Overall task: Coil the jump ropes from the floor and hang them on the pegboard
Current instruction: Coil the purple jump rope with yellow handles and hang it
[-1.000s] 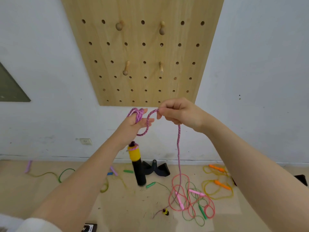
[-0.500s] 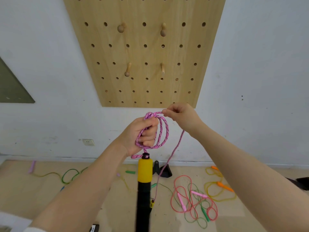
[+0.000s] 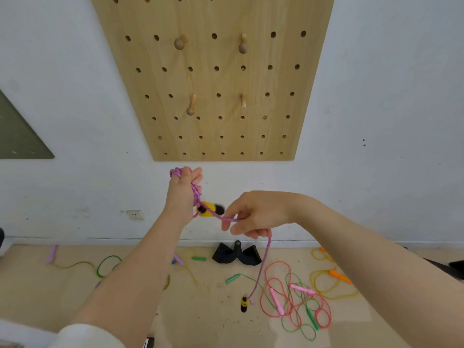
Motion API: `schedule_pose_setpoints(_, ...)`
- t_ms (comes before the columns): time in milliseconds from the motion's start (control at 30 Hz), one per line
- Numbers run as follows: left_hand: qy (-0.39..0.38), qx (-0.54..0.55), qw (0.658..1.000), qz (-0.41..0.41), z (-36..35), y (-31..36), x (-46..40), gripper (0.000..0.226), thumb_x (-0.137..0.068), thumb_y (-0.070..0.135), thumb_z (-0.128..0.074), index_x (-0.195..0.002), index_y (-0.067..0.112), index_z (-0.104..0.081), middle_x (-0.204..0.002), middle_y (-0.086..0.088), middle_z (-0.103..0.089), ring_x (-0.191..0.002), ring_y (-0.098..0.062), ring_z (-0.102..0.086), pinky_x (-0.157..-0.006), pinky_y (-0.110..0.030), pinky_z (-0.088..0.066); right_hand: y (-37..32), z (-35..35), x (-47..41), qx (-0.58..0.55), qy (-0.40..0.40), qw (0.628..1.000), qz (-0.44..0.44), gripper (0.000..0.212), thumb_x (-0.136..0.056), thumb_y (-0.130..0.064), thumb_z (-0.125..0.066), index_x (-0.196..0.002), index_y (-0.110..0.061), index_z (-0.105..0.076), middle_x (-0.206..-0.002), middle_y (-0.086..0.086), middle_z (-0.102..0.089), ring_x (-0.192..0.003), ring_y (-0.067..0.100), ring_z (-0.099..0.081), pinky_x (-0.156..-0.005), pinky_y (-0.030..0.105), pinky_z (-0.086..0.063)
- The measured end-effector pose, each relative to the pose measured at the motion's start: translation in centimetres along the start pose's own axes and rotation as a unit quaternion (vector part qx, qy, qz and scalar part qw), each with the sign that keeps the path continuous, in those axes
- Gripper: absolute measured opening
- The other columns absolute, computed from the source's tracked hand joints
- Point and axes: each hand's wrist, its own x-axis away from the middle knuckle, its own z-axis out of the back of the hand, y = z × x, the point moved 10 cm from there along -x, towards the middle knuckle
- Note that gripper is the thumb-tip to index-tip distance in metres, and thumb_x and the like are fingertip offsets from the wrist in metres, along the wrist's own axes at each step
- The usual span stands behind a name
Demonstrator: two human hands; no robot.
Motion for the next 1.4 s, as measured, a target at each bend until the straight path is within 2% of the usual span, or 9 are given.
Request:
schedule_pose_setpoints(133, -0.124, -0.148, 0.981, 0.006, -2.6, -0.9, 2.6, 0.031, -0.102, 0.025, -0.032, -0.116, 0.005, -0.051, -0.072, -0.002, -0.071, -0.053, -0.011, -0.063, -0.061, -0.024, -0.052, -3.5, 5.1, 1.4, -0.064, 0.167, 0.977, 0.118, 0.016, -0.091, -0.013, -0.057, -0.081, -0.021, -0.066, -0.051, -0.012, -0.048, -0.046, 0.003, -0.038, -0.049, 0.011, -0.032)
schedule_pose_setpoints(267, -0.282, 0.012, 0.957, 0.061, -8.2, 1.4, 7.9, 0.043, -0.097, 0.04, -0.028, -0.07, 0.013, -0.047, -0.034, 0.003, -0.038, -0.024, -0.006, -0.022, -0.035, -0.013, -0.027, 0.4, 11.3, 2.6, -0.122, 0.411, 0.901, 0.07, 0.021, -0.092, -0.026, -0.055, -0.075, -0.018, -0.064, -0.052, -0.007, -0.044, -0.052, 0.015, -0.031, -0.05, 0.024, -0.027)
schedule_pose_setpoints(400, -0.408, 0.205, 0.886, 0.081, -11.0, 5.5, 10.3, 0.05, -0.084, 0.051, -0.037, -0.07, 0.012, -0.064, -0.033, 0.01, -0.03, -0.025, -0.003, -0.015, -0.033, -0.01, -0.028, 3.7, 8.6, 0.9, -0.066, 0.365, 0.928, -0.021, 0.041, -0.097, -0.024, -0.046, -0.056, -0.015, -0.05, -0.051, -0.003, -0.041, -0.048, 0.01, -0.034, -0.055, 0.025, -0.029)
schedule_pose_setpoints(767, -0.071, -0.038, 0.996, -0.036, -3.8, 1.7, 1.6, 0.029, -0.101, 0.021, -0.037, -0.125, 0.005, -0.042, -0.103, -0.002, -0.068, -0.073, -0.013, -0.071, -0.078, -0.028, -0.054, -0.3, -0.4, 1.4, 0.056, -0.019, 0.997, -0.051, 0.04, -0.089, -0.029, -0.058, -0.127, -0.018, -0.053, -0.063, 0.002, -0.061, -0.047, 0.014, -0.052, -0.049, 0.016, -0.046)
schedule_pose_setpoints(900, -0.098, -0.196, 0.974, -0.054, -4.6, 1.1, 2.7, 0.03, -0.102, 0.019, -0.032, -0.127, 0.009, -0.044, -0.088, -0.001, -0.067, -0.049, -0.006, -0.062, -0.055, -0.021, -0.047, -3.8, 5.0, 2.8, -0.017, 0.172, 0.98, 0.098, 0.016, -0.09, -0.014, -0.059, -0.099, -0.006, -0.07, -0.046, -0.012, -0.052, -0.039, 0.004, -0.041, -0.045, 0.009, -0.033)
schedule_pose_setpoints(1067, -0.347, 0.009, 0.937, 0.043, -10.5, 1.5, 8.6, 0.069, -0.089, 0.056, -0.017, -0.101, 0.006, -0.063, -0.035, -0.003, -0.042, -0.026, -0.008, -0.019, -0.04, -0.016, -0.031, 1.1, 11.7, 3.5, -0.18, 0.449, 0.872, 0.072, 0.018, -0.088, -0.018, -0.062, -0.083, -0.002, -0.069, -0.052, -0.012, -0.055, -0.05, 0.004, -0.05, -0.056, 0.025, -0.046)
schedule_pose_setpoints(1167, -0.391, 0.101, 0.915, 0.007, -11.4, 4.8, 9.7, 0.061, -0.088, 0.054, -0.03, -0.095, 0.007, -0.069, -0.034, 0.008, -0.033, -0.026, -0.002, -0.022, -0.041, -0.016, -0.036, 3.0, 9.6, 1.3, -0.102, 0.41, 0.906, 0.016, 0.03, -0.092, -0.019, -0.056, -0.082, 0.008, -0.065, -0.068, 0.019, -0.063, -0.06, 0.033, -0.053, -0.059, 0.038, -0.045)
schedule_pose_setpoints(1300, -0.217, 0.028, 0.972, -0.092, -9.1, 6.7, 6.1, 0.03, -0.1, 0.026, -0.034, -0.104, 0.01, -0.059, -0.041, 0.004, -0.051, -0.038, -0.006, -0.048, -0.075, -0.031, -0.052, 2.1, 5.4, -0.4, -0.038, 0.302, 0.953, 0.003, 0.034, -0.097, -0.018, -0.045, -0.064, -0.018, -0.056, -0.056, 0.0, -0.05, -0.046, 0.002, -0.043, -0.055, 0.025, -0.036)
schedule_pose_setpoints(1400, -0.083, -0.021, 0.994, -0.065, -5.8, 5.1, 2.8, 0.023, -0.1, 0.025, -0.038, -0.089, 0.015, -0.056, -0.053, 0.0, -0.066, -0.049, -0.008, -0.06, -0.066, -0.031, -0.051, 0.5, 3.7, -0.4, 0.1, 0.197, 0.975, -0.003, 0.023, -0.095, -0.025, -0.049, -0.11, -0.016, -0.065, -0.077, -0.007, -0.055, -0.066, 0.005, -0.048, -0.065, 0.023, -0.033)
